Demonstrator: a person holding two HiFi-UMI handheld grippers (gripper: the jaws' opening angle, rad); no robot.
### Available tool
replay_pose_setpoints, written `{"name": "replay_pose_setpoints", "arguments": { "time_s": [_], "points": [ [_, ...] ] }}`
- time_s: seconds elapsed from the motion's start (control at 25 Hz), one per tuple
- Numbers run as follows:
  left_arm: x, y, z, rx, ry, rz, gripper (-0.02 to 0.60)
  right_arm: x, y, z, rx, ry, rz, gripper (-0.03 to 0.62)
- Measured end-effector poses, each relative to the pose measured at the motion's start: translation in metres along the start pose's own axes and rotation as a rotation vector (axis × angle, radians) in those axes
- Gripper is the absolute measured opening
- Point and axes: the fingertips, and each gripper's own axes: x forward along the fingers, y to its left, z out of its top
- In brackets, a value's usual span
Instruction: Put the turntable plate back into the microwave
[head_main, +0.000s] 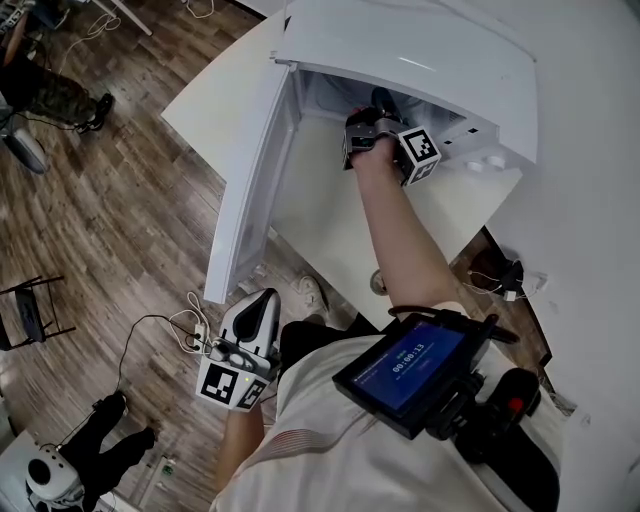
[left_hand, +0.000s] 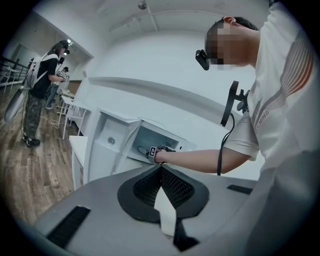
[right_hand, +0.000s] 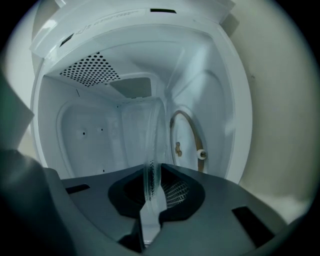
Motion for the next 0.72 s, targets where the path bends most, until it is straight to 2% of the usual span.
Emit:
{"name": "replay_pose_setpoints", "arguments": {
  "time_s": [0.48,0.72],
  "points": [
    [0.001,-0.001,-0.006,-0.031,-0.002,0.002,0.011,0.009,0.011,-0.004,-0.011,0.020,-0.014,0.034],
    [0.002,-0.003,-0.006,-0.035,0.001,-0.009,0.011,-0.004,-0.005,-0.006,-0.007,0.026,-0.027,0.034]
  ]
}}
